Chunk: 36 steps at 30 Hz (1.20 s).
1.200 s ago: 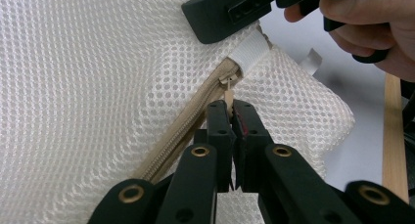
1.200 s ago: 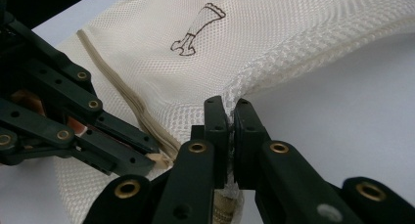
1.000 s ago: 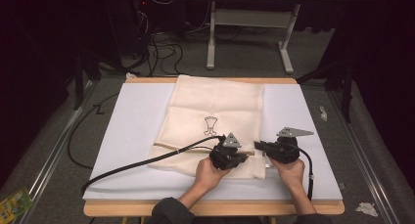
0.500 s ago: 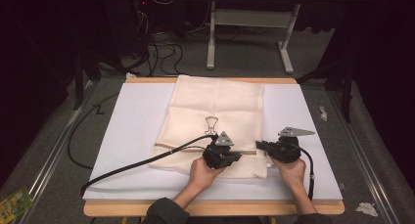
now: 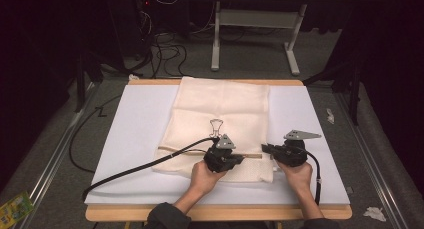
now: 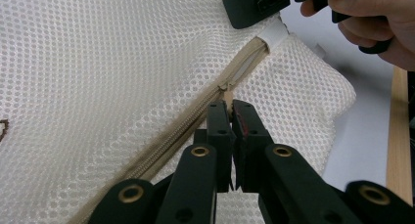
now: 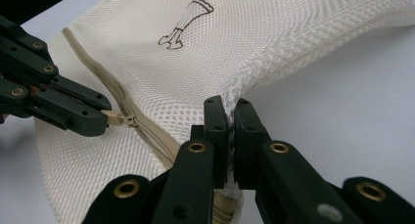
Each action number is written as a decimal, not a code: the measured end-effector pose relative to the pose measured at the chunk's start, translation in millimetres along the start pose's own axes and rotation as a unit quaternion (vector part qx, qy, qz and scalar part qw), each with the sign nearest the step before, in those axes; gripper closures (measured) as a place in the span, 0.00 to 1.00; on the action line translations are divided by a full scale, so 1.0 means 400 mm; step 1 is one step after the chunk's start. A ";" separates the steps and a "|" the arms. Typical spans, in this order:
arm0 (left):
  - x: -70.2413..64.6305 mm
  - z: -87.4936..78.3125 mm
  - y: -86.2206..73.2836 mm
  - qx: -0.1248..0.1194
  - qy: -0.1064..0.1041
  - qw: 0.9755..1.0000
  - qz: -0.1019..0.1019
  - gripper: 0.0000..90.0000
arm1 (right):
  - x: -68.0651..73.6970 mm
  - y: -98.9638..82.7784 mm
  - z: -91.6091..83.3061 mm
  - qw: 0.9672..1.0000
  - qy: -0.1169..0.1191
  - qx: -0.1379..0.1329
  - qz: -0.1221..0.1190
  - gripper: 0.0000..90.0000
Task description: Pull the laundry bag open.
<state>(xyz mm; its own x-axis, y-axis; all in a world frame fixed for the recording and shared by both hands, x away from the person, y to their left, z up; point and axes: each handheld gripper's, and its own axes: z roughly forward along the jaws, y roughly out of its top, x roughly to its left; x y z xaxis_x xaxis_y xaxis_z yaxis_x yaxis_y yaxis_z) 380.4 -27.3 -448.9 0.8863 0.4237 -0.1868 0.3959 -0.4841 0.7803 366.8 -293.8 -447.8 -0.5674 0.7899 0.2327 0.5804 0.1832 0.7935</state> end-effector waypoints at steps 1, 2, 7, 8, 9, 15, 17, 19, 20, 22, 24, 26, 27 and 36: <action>0.002 -0.003 -0.001 0.000 0.001 1.000 0.000 0.97 | 0.000 -0.001 0.000 1.000 -0.002 -0.001 0.000 0.97; 0.004 -0.006 -0.002 0.000 0.002 1.000 -0.001 0.97 | 0.000 -0.001 0.000 1.000 -0.002 -0.001 0.000 0.97; 0.007 -0.011 -0.004 -0.002 0.002 1.000 -0.004 0.97 | 0.001 -0.001 0.002 1.000 -0.005 0.001 -0.002 0.97; 0.007 -0.011 -0.004 -0.003 0.002 1.000 -0.004 0.97 | 0.001 -0.001 0.002 1.000 -0.005 0.001 -0.002 0.97; 0.008 -0.012 -0.003 -0.004 0.001 1.000 -0.004 0.97 | 0.000 -0.002 0.002 1.000 -0.005 0.000 -0.003 0.97; 0.007 -0.017 -0.003 -0.005 0.001 1.000 -0.003 0.97 | 0.000 -0.002 0.002 1.000 -0.006 0.000 -0.003 0.97; 0.007 -0.018 -0.003 -0.004 0.005 1.000 -0.001 0.97 | 0.001 -0.002 0.003 1.000 -0.007 0.000 -0.003 0.97; 0.008 -0.020 -0.004 -0.003 0.004 1.000 -0.002 0.97 | 0.001 -0.002 0.003 1.000 -0.009 0.000 -0.004 0.97; 0.010 -0.021 -0.005 -0.002 0.006 1.000 -0.001 0.97 | 0.001 -0.002 0.004 1.000 -0.009 0.001 -0.004 0.97; 0.013 -0.026 -0.009 -0.004 0.006 1.000 -0.004 0.97 | 0.002 -0.002 0.003 1.000 -0.012 0.002 -0.005 0.97; 0.016 -0.032 -0.012 -0.005 0.006 1.000 -0.007 0.97 | 0.001 -0.002 0.003 1.000 -0.012 0.002 -0.006 0.97; 0.018 -0.037 -0.013 -0.007 0.008 1.000 -0.007 0.97 | 0.001 -0.002 0.003 1.000 -0.012 0.002 -0.005 0.97; 0.020 -0.041 -0.015 -0.008 0.007 1.000 -0.007 0.97 | 0.001 -0.002 0.003 1.000 -0.011 0.002 -0.005 0.97; 0.018 -0.047 -0.017 -0.009 0.008 1.000 -0.003 0.97 | 0.003 -0.002 0.004 1.000 -0.012 0.004 -0.007 0.97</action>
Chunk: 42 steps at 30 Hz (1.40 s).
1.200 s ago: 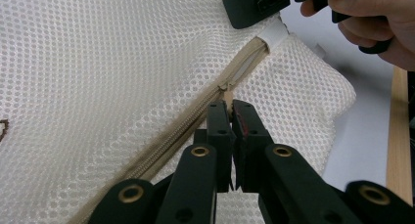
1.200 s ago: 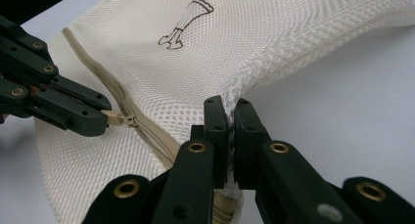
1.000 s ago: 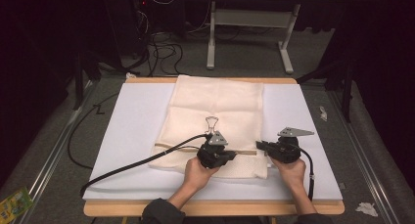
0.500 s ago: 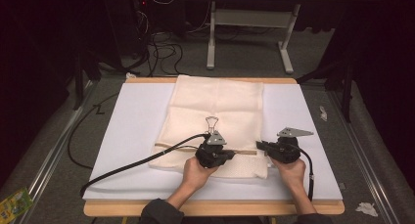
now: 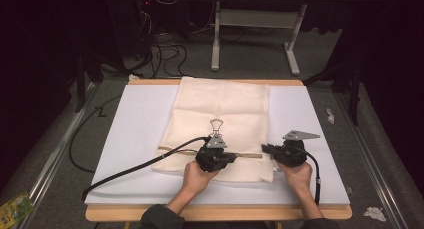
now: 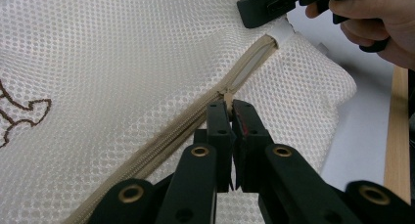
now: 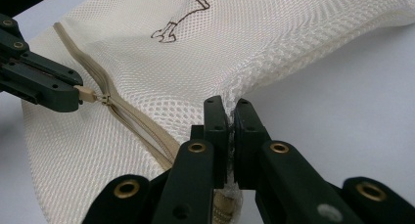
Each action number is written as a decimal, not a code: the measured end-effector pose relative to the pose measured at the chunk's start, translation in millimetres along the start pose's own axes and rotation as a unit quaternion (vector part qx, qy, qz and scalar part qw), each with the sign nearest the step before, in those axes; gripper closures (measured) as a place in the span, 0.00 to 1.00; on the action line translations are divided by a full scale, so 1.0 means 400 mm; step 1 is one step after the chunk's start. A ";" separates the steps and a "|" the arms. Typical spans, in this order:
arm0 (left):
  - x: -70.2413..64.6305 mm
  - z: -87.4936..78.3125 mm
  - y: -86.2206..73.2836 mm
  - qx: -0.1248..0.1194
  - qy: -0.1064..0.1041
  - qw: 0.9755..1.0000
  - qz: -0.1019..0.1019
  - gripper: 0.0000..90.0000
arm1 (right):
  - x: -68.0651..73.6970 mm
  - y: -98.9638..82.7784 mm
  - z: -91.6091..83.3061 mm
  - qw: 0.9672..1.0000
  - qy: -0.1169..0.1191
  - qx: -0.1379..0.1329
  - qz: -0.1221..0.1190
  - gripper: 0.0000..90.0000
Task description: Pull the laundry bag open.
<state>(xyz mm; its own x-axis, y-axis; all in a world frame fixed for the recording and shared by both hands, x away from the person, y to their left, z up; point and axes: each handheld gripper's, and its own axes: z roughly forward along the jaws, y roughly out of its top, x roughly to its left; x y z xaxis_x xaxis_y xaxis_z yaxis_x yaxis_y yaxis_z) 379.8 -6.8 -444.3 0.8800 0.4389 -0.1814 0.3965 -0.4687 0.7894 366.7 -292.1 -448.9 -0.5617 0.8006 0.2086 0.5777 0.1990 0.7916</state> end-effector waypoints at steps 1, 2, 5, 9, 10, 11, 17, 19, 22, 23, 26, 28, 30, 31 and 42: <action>0.000 -0.002 -0.001 0.002 0.004 1.000 0.002 0.97 | 0.001 0.000 0.000 1.000 -0.003 0.001 -0.002 0.97; 0.000 -0.002 -0.001 0.002 0.004 1.000 0.002 0.97 | 0.001 0.000 0.000 1.000 -0.003 0.001 -0.002 0.97; 0.005 -0.011 -0.004 0.000 0.007 1.000 -0.001 0.97 | 0.000 -0.001 -0.001 1.000 -0.007 0.003 -0.003 0.97; 0.018 -0.029 -0.013 -0.004 0.010 1.000 -0.011 0.97 | -0.002 0.000 0.000 1.000 -0.009 0.002 -0.003 0.97; 0.018 -0.029 -0.013 -0.004 0.010 1.000 -0.011 0.97 | -0.002 0.000 0.000 1.000 -0.009 0.002 -0.003 0.97; 0.021 -0.034 -0.014 -0.006 0.010 1.000 -0.012 0.97 | -0.002 0.000 0.000 1.000 -0.009 0.002 -0.002 0.97; 0.030 -0.052 -0.029 -0.018 0.012 1.000 -0.018 0.97 | -0.004 0.000 0.000 1.000 -0.010 0.001 -0.001 0.97; 0.034 -0.057 -0.034 -0.020 0.011 1.000 -0.021 0.97 | -0.003 0.000 0.000 1.000 -0.010 0.001 0.000 0.97; 0.034 -0.061 -0.035 -0.021 0.013 0.999 -0.022 0.97 | -0.004 0.000 0.000 1.000 -0.010 0.001 -0.001 0.97; 0.034 -0.065 -0.035 -0.022 0.013 0.999 -0.021 0.97 | -0.004 0.000 0.000 1.000 -0.010 0.001 0.001 0.97; 0.036 -0.068 -0.036 -0.025 0.011 0.999 -0.021 0.97 | -0.004 0.000 0.001 1.000 -0.010 0.001 0.002 0.97; 0.037 -0.070 -0.037 -0.026 0.009 0.999 -0.022 0.97 | -0.004 0.000 0.001 1.000 -0.009 0.001 0.001 0.97; 0.037 -0.071 -0.038 -0.025 0.010 0.999 -0.021 0.97 | -0.005 0.000 0.001 1.000 -0.008 0.002 0.001 0.97; 0.037 -0.072 -0.038 -0.026 0.010 0.999 -0.022 0.97 | -0.006 0.000 0.001 1.000 -0.009 0.003 0.000 0.97; 0.047 -0.106 -0.050 -0.029 0.020 0.999 -0.023 0.97 | -0.010 0.000 0.001 1.000 -0.011 0.006 0.001 0.97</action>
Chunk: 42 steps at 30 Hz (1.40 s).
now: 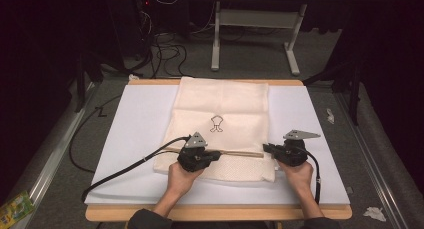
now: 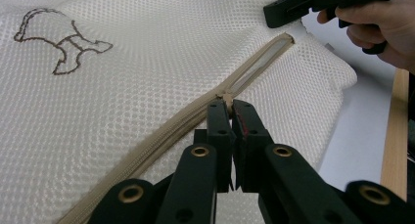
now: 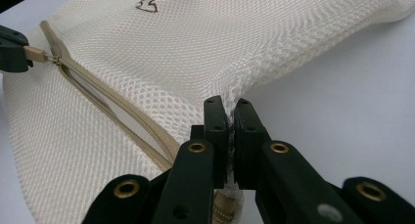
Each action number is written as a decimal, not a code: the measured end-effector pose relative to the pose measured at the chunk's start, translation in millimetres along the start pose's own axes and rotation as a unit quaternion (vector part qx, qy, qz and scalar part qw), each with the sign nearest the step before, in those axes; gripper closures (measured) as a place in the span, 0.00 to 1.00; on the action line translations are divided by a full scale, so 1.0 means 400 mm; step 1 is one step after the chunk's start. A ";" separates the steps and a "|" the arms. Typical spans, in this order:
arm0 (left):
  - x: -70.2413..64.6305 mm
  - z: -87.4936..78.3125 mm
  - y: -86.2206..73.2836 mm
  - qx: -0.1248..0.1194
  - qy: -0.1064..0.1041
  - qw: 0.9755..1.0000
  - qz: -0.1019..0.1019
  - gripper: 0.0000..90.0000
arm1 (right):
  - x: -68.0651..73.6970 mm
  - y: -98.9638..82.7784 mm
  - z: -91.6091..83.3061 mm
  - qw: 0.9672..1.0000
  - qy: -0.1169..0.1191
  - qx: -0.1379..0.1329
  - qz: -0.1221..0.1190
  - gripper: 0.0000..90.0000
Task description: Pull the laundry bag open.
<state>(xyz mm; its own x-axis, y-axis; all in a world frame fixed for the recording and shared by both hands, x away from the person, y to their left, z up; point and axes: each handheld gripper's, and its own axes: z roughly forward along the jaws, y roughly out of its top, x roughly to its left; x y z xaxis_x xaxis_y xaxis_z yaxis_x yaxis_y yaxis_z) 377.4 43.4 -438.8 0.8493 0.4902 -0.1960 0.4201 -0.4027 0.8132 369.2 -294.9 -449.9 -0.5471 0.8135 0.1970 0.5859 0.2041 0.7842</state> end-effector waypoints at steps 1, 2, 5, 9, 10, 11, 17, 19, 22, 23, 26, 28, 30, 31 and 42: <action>0.001 -0.001 -0.002 -0.002 -0.001 1.000 -0.001 0.97 | 0.000 0.000 0.001 1.000 -0.001 0.000 0.000 0.97; 0.002 -0.002 -0.002 -0.003 -0.002 1.000 -0.002 0.97 | 0.001 0.000 0.001 1.000 0.000 0.000 0.000 0.97; 0.001 -0.004 -0.003 -0.007 -0.002 1.000 -0.004 0.97 | 0.001 0.001 0.001 1.000 -0.001 -0.001 -0.002 0.97; 0.002 -0.007 -0.004 -0.011 -0.003 1.000 -0.005 0.97 | 0.004 0.006 0.000 1.000 -0.002 -0.002 -0.004 0.97; 0.002 -0.008 -0.004 -0.011 -0.003 1.000 -0.005 0.97 | 0.004 0.007 -0.001 1.000 -0.003 -0.002 -0.005 0.97; 0.002 -0.011 -0.005 -0.012 0.000 1.000 -0.006 0.97 | 0.005 0.008 -0.001 1.000 -0.005 -0.001 -0.006 0.97; 0.012 -0.027 -0.013 -0.015 0.005 1.000 -0.011 0.97 | 0.004 0.006 0.000 1.000 -0.005 0.000 -0.006 0.97; 0.014 -0.030 -0.015 -0.016 0.005 1.000 -0.012 0.97 | 0.004 0.006 0.000 1.000 -0.005 0.001 -0.005 0.97; 0.018 -0.038 -0.019 -0.020 0.008 1.000 -0.013 0.97 | 0.005 0.006 0.000 1.000 -0.004 0.001 -0.004 0.97; 0.020 -0.042 -0.020 -0.024 0.011 1.000 -0.015 0.97 | 0.004 0.006 0.000 1.000 -0.004 -0.001 -0.004 0.97; 0.021 -0.045 -0.020 -0.025 0.011 0.999 -0.016 0.97 | 0.003 0.005 0.000 1.000 -0.004 -0.002 -0.004 0.97; 0.023 -0.048 -0.019 -0.026 0.013 0.999 -0.015 0.97 | 0.003 0.005 0.000 1.000 -0.003 -0.003 -0.003 0.97; 0.023 -0.051 -0.019 -0.028 0.014 0.999 -0.016 0.97 | 0.003 0.004 -0.001 1.000 -0.003 -0.003 -0.002 0.97; 0.022 -0.053 -0.019 -0.027 0.014 0.999 -0.015 0.97 | 0.003 0.005 0.000 1.000 -0.003 -0.003 -0.004 0.97; 0.026 -0.059 -0.029 -0.029 0.022 0.999 -0.016 0.97 | 0.005 0.003 0.009 1.000 -0.015 0.003 -0.008 0.97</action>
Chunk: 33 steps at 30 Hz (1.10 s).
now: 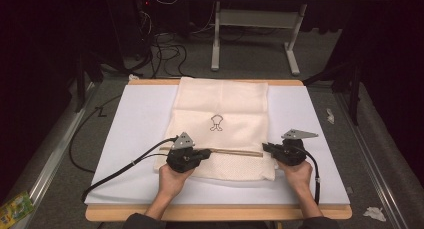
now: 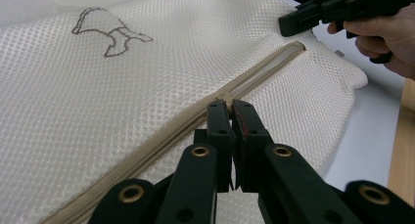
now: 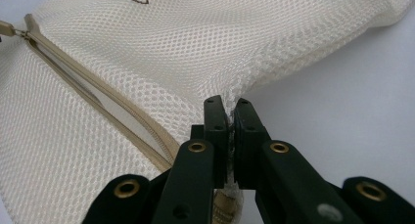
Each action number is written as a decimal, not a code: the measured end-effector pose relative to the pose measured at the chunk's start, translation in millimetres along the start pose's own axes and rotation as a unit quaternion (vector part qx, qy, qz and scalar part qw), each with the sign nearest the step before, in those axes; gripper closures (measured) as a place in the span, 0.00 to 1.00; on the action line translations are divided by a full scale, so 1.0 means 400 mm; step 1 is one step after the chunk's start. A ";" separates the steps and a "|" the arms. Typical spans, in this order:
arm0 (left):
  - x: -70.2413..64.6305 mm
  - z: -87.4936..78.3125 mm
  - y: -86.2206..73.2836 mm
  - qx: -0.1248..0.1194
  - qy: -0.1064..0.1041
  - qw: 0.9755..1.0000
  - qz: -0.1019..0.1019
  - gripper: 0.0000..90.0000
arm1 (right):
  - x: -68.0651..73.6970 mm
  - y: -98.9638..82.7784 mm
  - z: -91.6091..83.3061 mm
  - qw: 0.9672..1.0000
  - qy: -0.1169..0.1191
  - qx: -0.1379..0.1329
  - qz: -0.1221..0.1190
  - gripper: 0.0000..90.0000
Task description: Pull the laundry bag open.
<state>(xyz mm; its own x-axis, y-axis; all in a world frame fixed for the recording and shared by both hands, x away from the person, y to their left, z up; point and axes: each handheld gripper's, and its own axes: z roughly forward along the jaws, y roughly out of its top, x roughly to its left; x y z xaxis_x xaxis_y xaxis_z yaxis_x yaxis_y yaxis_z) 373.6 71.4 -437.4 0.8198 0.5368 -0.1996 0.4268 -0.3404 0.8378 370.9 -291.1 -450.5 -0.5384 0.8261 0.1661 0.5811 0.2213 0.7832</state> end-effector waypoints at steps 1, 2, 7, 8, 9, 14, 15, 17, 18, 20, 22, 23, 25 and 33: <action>0.004 -0.006 -0.004 -0.001 0.002 1.000 -0.002 0.97 | -0.002 -0.001 0.001 1.000 0.000 0.001 -0.001 0.97; 0.004 -0.006 -0.004 -0.001 0.002 1.000 -0.002 0.97 | -0.002 -0.001 0.001 1.000 0.000 0.001 -0.001 0.97; 0.013 -0.022 -0.013 -0.004 0.004 1.000 -0.007 0.97 | -0.008 0.000 0.001 1.000 -0.002 0.005 0.002 0.97; 0.013 -0.022 -0.013 -0.004 0.004 1.000 -0.007 0.97 | -0.008 0.000 0.001 1.000 -0.002 0.005 0.002 0.97; 0.014 -0.024 -0.015 -0.003 0.003 1.000 -0.008 0.97 | -0.007 0.001 0.004 1.000 -0.006 0.012 -0.001 0.97; 0.019 -0.032 -0.022 -0.002 0.007 1.000 -0.013 0.97 | -0.006 0.003 0.010 1.000 -0.010 0.015 -0.003 0.97; 0.021 -0.035 -0.023 -0.003 0.007 1.000 -0.014 0.97 | -0.007 0.006 0.010 1.000 -0.009 0.019 -0.005 0.97; 0.022 -0.037 -0.024 0.003 0.008 1.000 -0.010 0.97 | -0.008 0.008 0.008 1.000 -0.010 0.019 -0.009 0.97; 0.022 -0.037 -0.024 0.006 0.010 1.000 -0.009 0.97 | -0.007 0.010 0.007 1.000 -0.010 0.018 -0.007 0.97; 0.023 -0.041 -0.026 0.011 0.014 1.000 -0.004 0.97 | -0.008 0.011 0.007 1.000 -0.009 0.016 -0.006 0.97; 0.023 -0.042 -0.026 0.012 0.014 1.000 -0.005 0.97 | -0.009 0.011 0.008 1.000 -0.009 0.015 -0.007 0.97; 0.023 -0.044 -0.026 0.012 0.014 1.000 -0.005 0.97 | -0.009 0.011 0.008 1.000 -0.007 0.016 -0.005 0.97; 0.025 -0.046 -0.025 0.008 0.014 1.000 -0.008 0.97 | -0.010 0.015 0.012 1.000 -0.007 0.016 -0.004 0.97; 0.045 -0.049 -0.028 0.011 0.015 1.000 -0.023 0.97 | 0.009 0.027 0.008 0.998 -0.037 0.025 -0.045 0.97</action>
<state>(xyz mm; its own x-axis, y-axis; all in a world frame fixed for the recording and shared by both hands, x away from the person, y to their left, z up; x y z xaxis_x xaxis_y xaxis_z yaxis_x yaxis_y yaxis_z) 376.0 100.0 -440.3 0.7870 0.5757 -0.2219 0.4728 -0.3317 0.8164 377.0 -284.1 -443.3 -0.5438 0.8377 0.0504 0.5634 0.3198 0.7618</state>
